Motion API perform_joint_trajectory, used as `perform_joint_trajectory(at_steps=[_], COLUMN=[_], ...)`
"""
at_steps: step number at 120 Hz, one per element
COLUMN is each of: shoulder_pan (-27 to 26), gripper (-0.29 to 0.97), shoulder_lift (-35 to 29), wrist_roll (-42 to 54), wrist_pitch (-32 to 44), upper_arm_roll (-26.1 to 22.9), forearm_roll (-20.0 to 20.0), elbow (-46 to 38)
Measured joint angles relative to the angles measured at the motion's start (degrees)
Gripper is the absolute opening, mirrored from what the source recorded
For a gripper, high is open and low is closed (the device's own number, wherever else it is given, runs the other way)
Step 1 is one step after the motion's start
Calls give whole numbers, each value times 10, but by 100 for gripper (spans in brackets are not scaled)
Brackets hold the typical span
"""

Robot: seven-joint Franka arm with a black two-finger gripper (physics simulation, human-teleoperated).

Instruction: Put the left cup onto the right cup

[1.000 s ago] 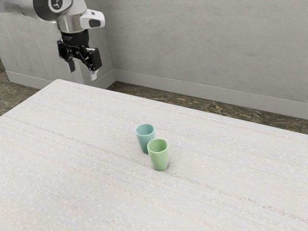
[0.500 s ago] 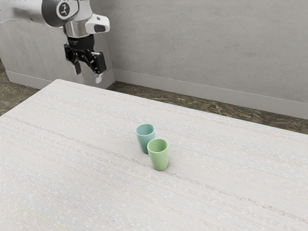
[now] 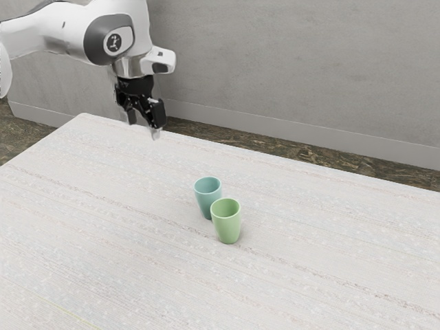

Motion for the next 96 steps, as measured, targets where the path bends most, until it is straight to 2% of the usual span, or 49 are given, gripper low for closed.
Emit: perform_joint_trajectory(at_steps=[39,96], shoulder_pan=[-2,-1], gripper=[68,68], shoulder_lift=[13,53], wrist_roll=[24,42], wrist_pitch=[27,53], upper_arm_roll=[-33,-45], forearm_roll=[0,-1], elbow=[-14,-12])
